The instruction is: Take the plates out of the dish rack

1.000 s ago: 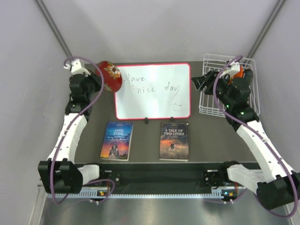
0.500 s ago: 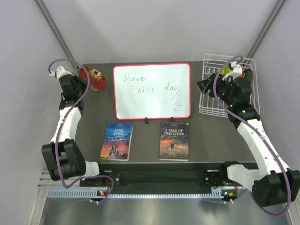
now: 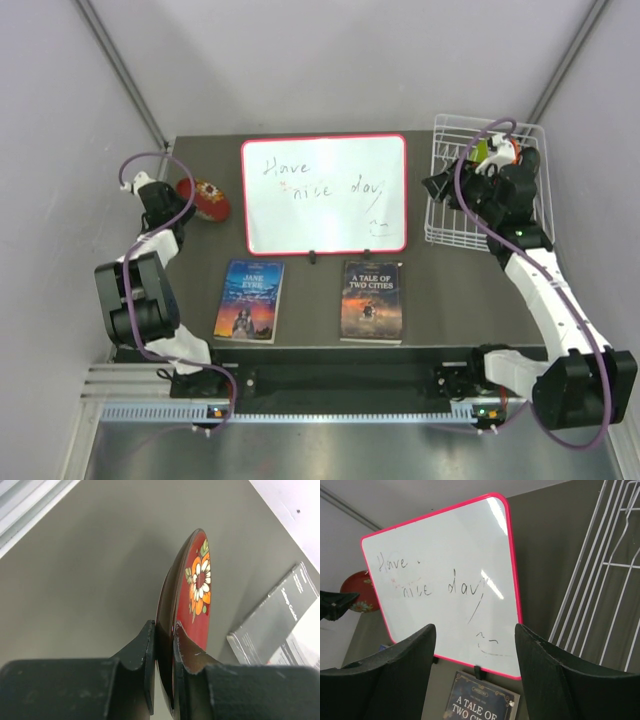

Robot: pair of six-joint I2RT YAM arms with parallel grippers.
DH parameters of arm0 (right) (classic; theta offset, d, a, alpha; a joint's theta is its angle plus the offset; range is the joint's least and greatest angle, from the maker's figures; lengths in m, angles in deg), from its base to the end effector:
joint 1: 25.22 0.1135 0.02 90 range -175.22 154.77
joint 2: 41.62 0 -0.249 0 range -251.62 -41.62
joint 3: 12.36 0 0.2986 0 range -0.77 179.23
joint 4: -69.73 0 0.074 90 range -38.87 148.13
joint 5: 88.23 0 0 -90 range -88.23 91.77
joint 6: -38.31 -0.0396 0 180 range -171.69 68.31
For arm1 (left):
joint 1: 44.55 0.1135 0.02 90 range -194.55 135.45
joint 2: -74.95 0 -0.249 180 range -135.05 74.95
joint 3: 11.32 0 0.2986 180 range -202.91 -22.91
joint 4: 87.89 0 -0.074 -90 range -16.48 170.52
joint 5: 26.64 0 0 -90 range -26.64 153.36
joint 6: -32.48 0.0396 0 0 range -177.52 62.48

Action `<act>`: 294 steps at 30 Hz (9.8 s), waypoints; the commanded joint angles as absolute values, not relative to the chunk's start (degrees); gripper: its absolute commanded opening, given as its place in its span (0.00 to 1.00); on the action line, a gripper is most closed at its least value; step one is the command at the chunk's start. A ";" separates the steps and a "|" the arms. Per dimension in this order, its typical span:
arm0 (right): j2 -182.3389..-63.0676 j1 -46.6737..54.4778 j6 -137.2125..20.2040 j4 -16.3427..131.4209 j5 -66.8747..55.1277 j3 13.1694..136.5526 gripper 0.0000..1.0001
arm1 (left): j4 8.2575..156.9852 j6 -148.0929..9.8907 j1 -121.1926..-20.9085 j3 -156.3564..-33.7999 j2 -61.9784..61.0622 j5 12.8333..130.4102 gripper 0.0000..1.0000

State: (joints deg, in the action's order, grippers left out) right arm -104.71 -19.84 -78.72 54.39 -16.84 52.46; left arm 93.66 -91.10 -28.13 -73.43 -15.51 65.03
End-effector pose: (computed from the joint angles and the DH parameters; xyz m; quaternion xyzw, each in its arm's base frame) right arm 0.3116 0.0420 0.3183 0.0475 0.7805 0.2923 0.5505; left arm 0.3707 0.1081 0.1695 -0.3530 0.7751 -0.0904 0.5162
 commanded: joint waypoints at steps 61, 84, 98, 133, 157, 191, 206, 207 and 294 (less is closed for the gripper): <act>-116.85 -29.00 -67.51 44.34 -0.88 66.55 0.77 | 80.07 -91.44 -27.23 -82.85 -10.68 67.01 0.66; -134.07 -29.00 -64.08 43.54 13.19 78.06 0.75 | 91.33 -93.91 -50.00 -84.17 -9.16 90.17 0.64; -152.97 -29.53 -62.85 43.10 18.46 95.37 0.62 | 90.54 -90.75 -54.92 -83.99 -4.68 91.31 0.64; -139.54 -22.33 -47.39 54.97 40.62 92.92 0.00 | 88.16 -86.17 -60.28 -85.40 -4.24 87.36 0.65; -102.01 -11.09 -85.79 64.98 -17.22 50.30 0.00 | 104.86 -97.78 -65.99 -81.46 -9.16 95.71 0.68; -104.91 -2.64 -88.88 65.98 -18.02 46.40 0.49 | 105.57 -89.71 -71.36 -72.65 0.58 79.20 0.00; -102.79 -12.30 -77.79 54.18 -9.48 53.98 0.63 | 83.86 -82.22 -48.96 -78.80 18.18 51.68 0.00; -102.79 -12.65 -77.71 53.74 -9.66 54.16 0.64 | 83.68 -82.31 -47.29 -78.89 16.78 51.58 0.00; -120.35 -33.05 -66.19 49.08 4.75 67.59 0.65 | 81.93 -95.40 -29.08 -76.52 -4.25 69.77 0.86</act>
State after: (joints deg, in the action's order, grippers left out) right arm -115.84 -31.88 -68.90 48.55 -0.28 62.10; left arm 84.75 -95.72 -27.84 -73.04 -8.95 67.28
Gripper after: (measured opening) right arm 0.650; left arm 0.863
